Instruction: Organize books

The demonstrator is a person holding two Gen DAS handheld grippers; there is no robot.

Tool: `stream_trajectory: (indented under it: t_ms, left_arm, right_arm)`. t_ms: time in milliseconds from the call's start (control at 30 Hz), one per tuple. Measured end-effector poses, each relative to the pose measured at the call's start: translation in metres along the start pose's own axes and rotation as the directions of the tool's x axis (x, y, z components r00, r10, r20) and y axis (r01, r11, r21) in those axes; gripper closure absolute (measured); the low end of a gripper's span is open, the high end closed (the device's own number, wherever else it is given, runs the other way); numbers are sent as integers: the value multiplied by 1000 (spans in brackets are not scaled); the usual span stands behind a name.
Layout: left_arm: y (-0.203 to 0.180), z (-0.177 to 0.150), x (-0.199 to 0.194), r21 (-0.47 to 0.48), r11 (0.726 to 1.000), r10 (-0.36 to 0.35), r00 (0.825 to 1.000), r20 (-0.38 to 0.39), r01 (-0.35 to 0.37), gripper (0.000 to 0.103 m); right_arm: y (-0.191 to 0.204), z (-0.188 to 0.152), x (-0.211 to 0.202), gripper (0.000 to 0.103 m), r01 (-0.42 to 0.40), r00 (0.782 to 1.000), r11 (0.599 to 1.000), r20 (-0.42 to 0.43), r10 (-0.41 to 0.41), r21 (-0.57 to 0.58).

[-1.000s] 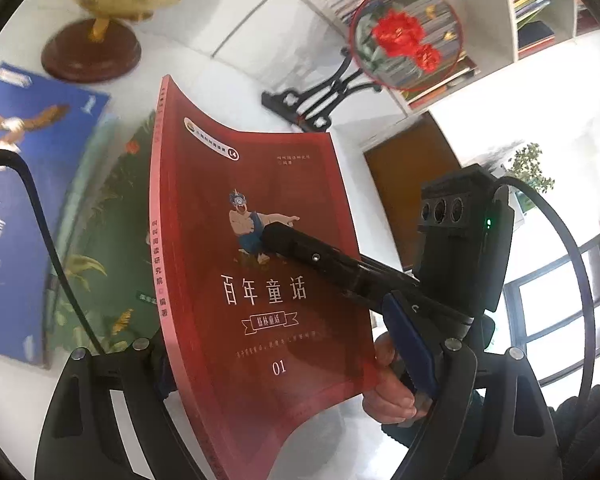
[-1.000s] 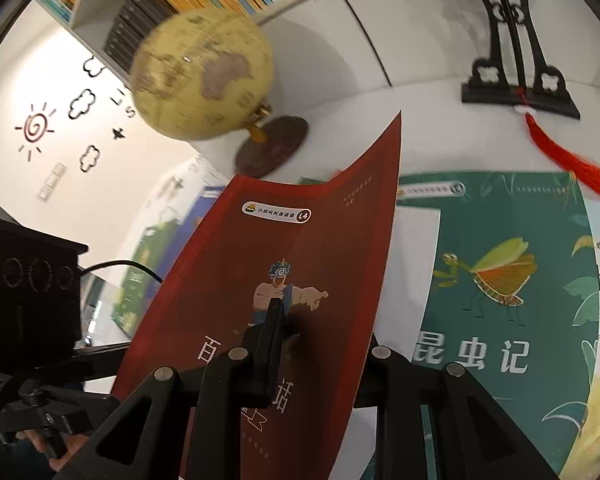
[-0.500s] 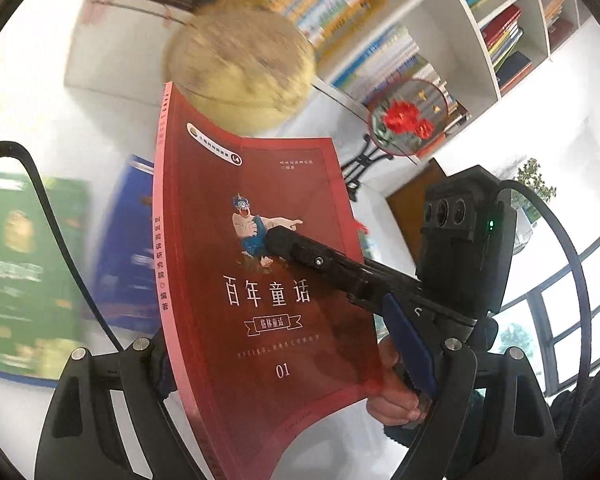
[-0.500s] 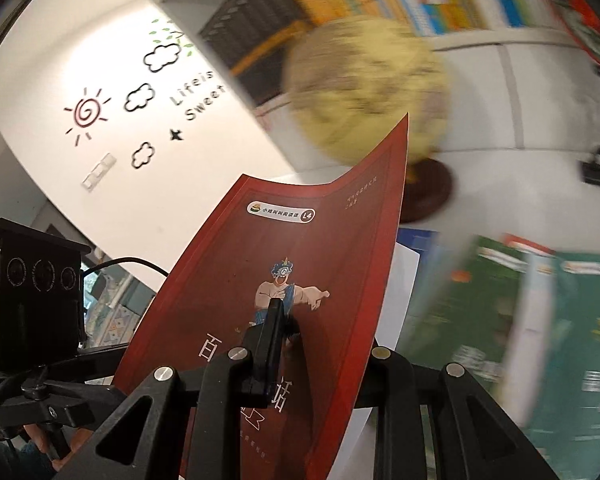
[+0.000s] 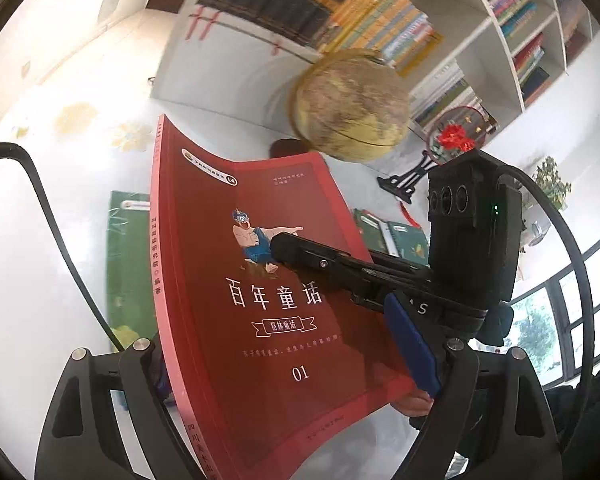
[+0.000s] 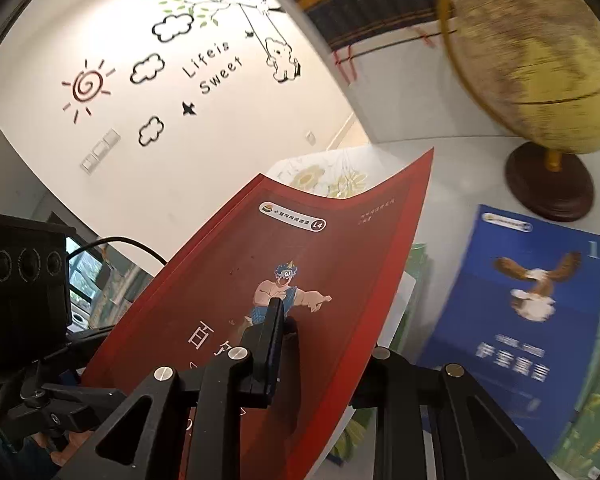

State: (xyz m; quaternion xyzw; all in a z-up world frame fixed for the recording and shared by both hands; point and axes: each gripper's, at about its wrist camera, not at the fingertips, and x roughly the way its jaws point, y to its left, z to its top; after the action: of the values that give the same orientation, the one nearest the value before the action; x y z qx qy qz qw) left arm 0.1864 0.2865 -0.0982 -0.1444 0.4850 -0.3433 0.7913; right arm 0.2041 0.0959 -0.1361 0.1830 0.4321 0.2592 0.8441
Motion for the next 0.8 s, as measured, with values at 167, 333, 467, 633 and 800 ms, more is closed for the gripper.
stream_trajectory:
  t_ms: [167, 333, 467, 633, 800]
  left_arm:
    - [34, -2, 14, -32, 999, 13, 1000, -22, -14, 17]
    - [58, -3, 33, -73, 997, -9, 999, -39, 6, 17]
    - [70, -4, 45, -101, 995, -18, 998, -53, 12, 19]
    - [66, -22, 63, -37, 999, 25, 992, -125, -30, 19]
    - [90, -32, 55, -117, 991, 57, 991, -120, -72, 19]
  right_arm:
    - [2, 3, 44, 78, 29, 998, 1000, -60, -30, -9]
    - [-5, 4, 78, 78, 51, 992, 999, -113, -52, -11]
    - [-12, 8, 98, 78, 67, 986, 997, -149, -71, -31]
    - [-26, 16, 112, 77, 77, 982, 997, -175, -76, -1]
    - [-28, 10, 114, 77, 93, 977, 996, -189, -95, -18]
